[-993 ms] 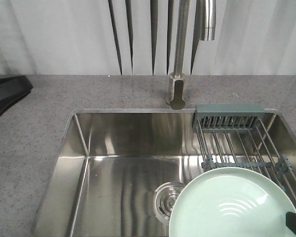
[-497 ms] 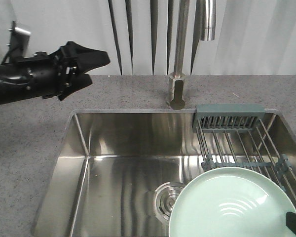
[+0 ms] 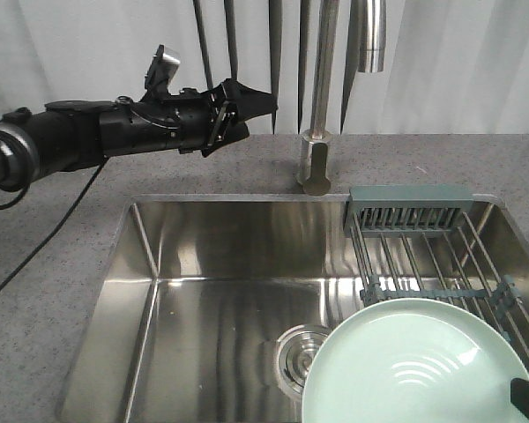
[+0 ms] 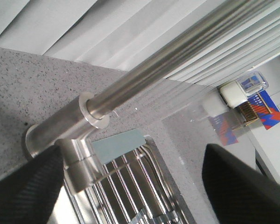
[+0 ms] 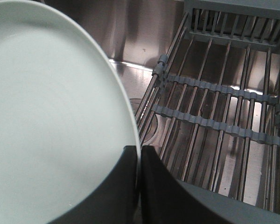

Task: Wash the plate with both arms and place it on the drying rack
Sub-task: 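Reach the left gripper toward the faucet handle, then push the faucet handle with the left gripper to turn on water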

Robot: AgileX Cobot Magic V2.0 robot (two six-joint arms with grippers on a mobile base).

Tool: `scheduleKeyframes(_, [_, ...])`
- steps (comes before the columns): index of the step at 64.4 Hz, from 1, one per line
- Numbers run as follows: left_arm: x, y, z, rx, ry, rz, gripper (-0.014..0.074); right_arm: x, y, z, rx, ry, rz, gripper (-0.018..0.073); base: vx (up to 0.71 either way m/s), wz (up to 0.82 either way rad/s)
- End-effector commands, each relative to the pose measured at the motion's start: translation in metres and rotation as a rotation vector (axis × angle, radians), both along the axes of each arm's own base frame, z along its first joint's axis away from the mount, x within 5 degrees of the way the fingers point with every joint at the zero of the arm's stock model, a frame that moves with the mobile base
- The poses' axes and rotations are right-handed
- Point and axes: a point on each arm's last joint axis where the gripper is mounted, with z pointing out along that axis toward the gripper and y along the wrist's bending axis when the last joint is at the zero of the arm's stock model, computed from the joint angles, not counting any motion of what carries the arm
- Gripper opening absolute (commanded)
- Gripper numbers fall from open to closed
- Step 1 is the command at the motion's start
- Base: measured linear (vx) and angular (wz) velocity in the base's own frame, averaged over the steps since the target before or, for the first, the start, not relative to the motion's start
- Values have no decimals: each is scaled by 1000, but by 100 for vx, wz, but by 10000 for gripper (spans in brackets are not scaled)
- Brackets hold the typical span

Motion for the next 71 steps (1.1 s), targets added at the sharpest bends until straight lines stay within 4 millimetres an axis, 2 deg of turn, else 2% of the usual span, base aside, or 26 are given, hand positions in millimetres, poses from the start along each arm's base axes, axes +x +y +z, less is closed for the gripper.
scheduleKeyframes(1, [3, -11, 38, -138, -70, -25, 571, 4, 0, 14, 31, -84, -13, -8, 0, 0])
scheduleKeyframes(11, [19, -25, 28, -181, -43, -60, 571, 4, 0, 14, 31, -84, -13, -8, 0, 0])
scheduleKeyframes(23, [26, -42, 23, -208, -42, -101, 571, 4, 0, 14, 31, -84, -13, -8, 0, 0])
scheduleKeyframes(43, [19, -70, 16, -204, -32, -142, 571, 4, 0, 14, 31, -84, -13, -8, 0, 0])
scheduleKeyframes(71, [13, -89, 18, -231, -32, -207, 571, 4, 0, 14, 31, -84, -13, -8, 0, 0])
